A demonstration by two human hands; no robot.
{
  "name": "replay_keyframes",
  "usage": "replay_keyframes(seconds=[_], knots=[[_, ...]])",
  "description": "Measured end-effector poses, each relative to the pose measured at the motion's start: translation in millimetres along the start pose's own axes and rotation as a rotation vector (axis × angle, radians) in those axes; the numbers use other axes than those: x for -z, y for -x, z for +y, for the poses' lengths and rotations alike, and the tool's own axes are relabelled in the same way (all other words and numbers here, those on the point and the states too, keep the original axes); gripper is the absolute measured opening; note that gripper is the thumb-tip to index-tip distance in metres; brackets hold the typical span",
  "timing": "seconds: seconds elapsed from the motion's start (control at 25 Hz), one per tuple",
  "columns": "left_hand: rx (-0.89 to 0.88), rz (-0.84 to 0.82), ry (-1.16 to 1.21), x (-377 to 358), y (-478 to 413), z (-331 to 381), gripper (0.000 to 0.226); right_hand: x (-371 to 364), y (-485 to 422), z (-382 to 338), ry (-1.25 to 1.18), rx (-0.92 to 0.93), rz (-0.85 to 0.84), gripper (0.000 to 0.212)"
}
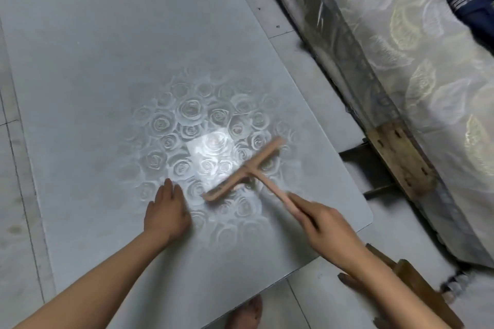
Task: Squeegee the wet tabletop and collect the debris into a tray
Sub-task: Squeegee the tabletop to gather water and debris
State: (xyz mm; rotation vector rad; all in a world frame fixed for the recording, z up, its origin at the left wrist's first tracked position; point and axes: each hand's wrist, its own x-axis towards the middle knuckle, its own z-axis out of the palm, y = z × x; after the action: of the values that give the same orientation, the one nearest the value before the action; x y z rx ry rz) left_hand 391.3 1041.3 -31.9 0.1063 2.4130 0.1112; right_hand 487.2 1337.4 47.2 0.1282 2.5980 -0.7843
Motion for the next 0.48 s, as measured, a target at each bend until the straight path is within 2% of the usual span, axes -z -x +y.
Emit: replay_keyframes(seconds=[0.12,0.2,0.32,0.48], knots=[[-0.014,0.035,-0.039,2.1,-6.3,33.1,0.061,59.4,72.4,90.6,-0.011,-0.176,-0.005,0.037],[-0.017,0.035,-0.053,2.5,-16.1,49.4,0.073,68.2,69.7,119.0,0.049,-0.173,-0.059,0.042],[0.048,-0.042,-0.06,3.5,-30.7,66.0,0.094,42.6,9.8,106.9,0.088,-0.07,-0.055,0.046],[0.146,-0.112,-0.142,10.7,-41.9,80.1,0.108,37.0,-57.3,82.6,0.138,-0.014,0.002,0.043]])
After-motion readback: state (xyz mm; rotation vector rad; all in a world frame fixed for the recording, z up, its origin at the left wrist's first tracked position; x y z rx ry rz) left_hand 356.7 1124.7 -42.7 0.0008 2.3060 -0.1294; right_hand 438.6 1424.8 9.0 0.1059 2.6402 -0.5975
